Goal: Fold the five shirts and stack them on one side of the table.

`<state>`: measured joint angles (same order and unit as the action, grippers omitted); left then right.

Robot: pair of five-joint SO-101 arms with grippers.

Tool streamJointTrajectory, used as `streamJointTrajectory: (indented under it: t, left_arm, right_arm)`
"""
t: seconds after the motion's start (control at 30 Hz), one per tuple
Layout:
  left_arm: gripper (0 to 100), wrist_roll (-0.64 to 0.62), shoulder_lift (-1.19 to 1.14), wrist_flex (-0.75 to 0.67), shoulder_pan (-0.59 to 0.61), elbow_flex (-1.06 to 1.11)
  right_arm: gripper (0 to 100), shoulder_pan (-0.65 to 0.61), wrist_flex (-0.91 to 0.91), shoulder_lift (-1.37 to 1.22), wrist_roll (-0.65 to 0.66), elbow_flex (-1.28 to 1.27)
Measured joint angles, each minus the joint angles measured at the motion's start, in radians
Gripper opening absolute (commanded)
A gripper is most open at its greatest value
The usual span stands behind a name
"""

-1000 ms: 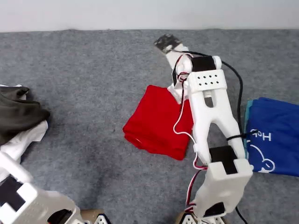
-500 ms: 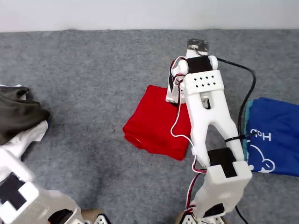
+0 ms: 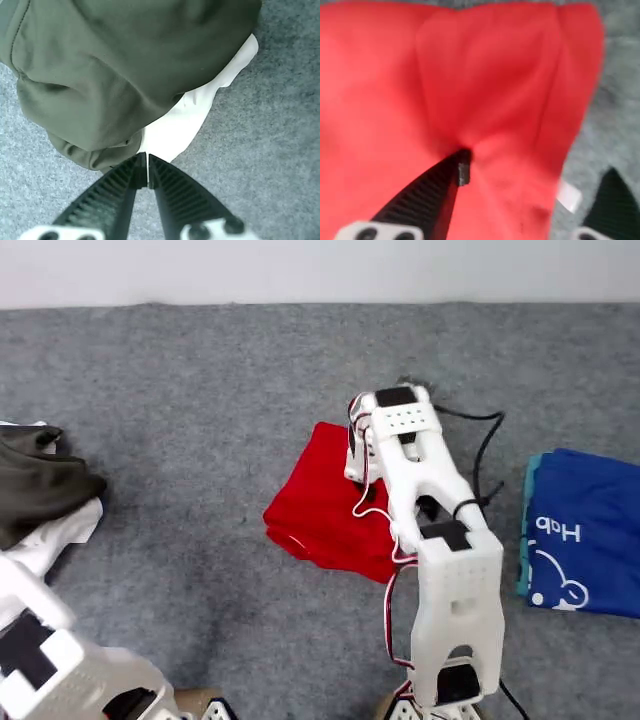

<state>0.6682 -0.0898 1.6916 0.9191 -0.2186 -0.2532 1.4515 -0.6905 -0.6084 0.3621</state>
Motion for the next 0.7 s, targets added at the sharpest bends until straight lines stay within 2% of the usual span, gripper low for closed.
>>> streamJointTrajectory:
  t: [0.13,0.33,0.47,0.7]
  left_arm:
    - [2,0.0,0.0,0.0,0.0,0.0]
    - [2,0.0,0.0,0.0,0.0,0.0]
    - [2,0.0,0.0,0.0,0.0,0.0]
    - [2,0.0,0.0,0.0,0.0,0.0]
  right_arm:
    - [0.6,-0.003,-0.017,-0.06,-0.002,0.049]
    - [1.1,0.006,0.021,-0.083,0.034,0.098]
    - [1.0,0.008,0.046,-0.08,0.101,0.106]
    - [0.9,0.015,0.117,0.009,0.169,0.097]
